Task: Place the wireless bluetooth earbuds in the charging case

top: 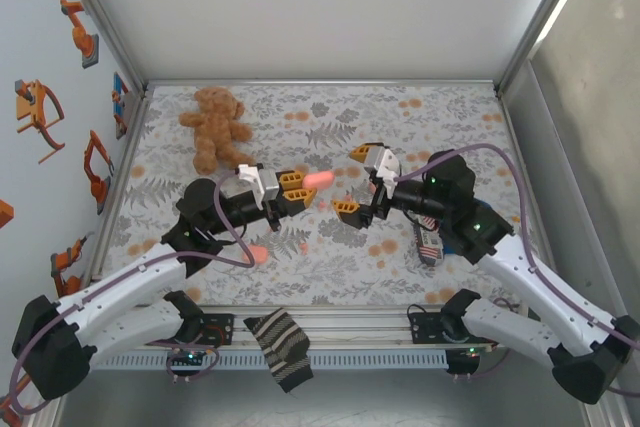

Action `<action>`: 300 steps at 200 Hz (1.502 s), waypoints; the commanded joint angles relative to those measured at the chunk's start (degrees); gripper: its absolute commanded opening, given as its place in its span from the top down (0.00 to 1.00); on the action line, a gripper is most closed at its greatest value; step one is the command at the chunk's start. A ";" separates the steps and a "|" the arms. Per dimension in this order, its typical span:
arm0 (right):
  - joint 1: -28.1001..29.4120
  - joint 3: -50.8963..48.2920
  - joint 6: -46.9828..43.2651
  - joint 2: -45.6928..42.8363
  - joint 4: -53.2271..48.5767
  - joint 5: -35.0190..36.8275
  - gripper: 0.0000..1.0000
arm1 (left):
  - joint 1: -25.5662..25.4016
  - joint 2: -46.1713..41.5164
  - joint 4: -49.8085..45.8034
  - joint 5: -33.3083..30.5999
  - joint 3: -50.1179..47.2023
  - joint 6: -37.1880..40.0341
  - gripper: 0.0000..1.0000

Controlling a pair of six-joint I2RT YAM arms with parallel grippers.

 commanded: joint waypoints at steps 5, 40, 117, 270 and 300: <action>-0.20 3.57 0.98 1.74 2.09 -4.85 0.01 | 0.32 -1.51 1.40 2.70 -0.32 4.24 0.99; -0.23 4.23 1.81 3.13 3.58 -1.85 0.01 | 0.34 -2.64 -0.80 2.76 -0.23 5.86 0.98; -0.17 6.35 2.60 5.33 2.81 2.14 0.02 | 0.29 -2.51 -2.06 3.02 0.39 6.96 0.98; -0.18 11.30 2.80 8.86 -1.29 8.68 0.02 | 0.26 -2.46 -1.64 4.13 0.65 6.18 0.98; -0.24 12.06 2.78 9.71 -1.98 9.84 0.02 | 0.21 -2.52 -1.61 4.24 0.65 6.15 0.98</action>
